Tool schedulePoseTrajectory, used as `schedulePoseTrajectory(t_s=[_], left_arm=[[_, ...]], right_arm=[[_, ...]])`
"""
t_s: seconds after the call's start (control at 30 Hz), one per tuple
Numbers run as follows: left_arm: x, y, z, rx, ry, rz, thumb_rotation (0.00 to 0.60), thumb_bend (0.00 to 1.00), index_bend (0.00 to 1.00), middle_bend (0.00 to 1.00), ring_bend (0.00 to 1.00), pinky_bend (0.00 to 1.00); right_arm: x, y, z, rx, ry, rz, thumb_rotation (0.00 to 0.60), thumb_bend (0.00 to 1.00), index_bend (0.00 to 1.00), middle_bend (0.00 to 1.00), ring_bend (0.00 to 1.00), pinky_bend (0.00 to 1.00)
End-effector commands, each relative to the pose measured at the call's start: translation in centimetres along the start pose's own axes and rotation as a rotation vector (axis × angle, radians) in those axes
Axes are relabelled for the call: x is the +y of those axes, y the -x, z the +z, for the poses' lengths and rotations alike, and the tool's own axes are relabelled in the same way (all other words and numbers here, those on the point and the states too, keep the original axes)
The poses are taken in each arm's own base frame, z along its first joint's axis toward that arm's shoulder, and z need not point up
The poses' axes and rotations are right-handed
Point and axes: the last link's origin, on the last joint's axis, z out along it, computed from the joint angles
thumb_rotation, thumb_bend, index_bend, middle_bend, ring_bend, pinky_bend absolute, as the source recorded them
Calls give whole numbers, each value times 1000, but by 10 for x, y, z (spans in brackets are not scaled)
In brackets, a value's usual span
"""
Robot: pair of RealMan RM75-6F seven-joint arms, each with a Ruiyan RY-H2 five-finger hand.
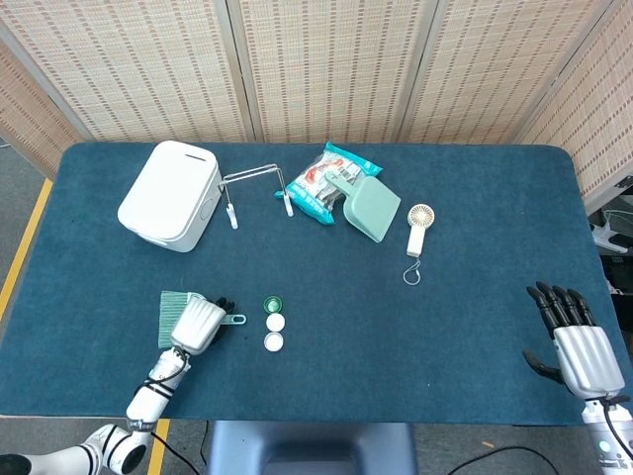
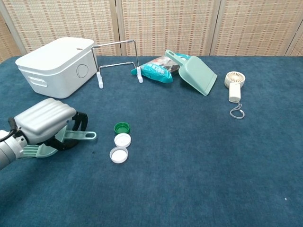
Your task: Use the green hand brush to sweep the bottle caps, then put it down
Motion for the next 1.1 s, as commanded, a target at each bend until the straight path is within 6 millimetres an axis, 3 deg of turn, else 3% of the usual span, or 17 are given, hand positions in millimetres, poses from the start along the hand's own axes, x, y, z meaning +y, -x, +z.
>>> schedulePoseTrajectory(t_s=[0.03,0.17,0.23,0.57,0.73,0.83,1.1], left_arm=[[0,-5,-1,25,-8,-71,600,424,619,715,764,918],[-4,-17,0,89,-31,-226,600,631,708,818,774,929],[-7,-23,1,114,-35,-304,600,665,723,843,776,942],[-8,-44,12,281,56,-660,600,729,739,881,770,958],[-6,-43,16,295,91,-754,600,731,739,883,765,958],[6,-38,29,288,171,-839,600,732,738,883,763,957],[29,-22,33,287,230,-891,600,735,739,883,762,957]], right_arm=[[0,0,0,-2,-1,0,600,184,0,18,0,0],[0,0,0,-3,0,0,600,184,0,18,0,0],[-1,0,0,-6,-1,1,600,184,0,18,0,0],[-3,3,-1,-27,-2,2,600,185,0,18,0,0],[-3,2,-1,-27,-2,1,600,185,0,18,0,0],[-2,1,-2,-21,2,4,600,185,0,18,0,0],[-2,0,-2,-20,5,6,600,185,0,18,0,0]])
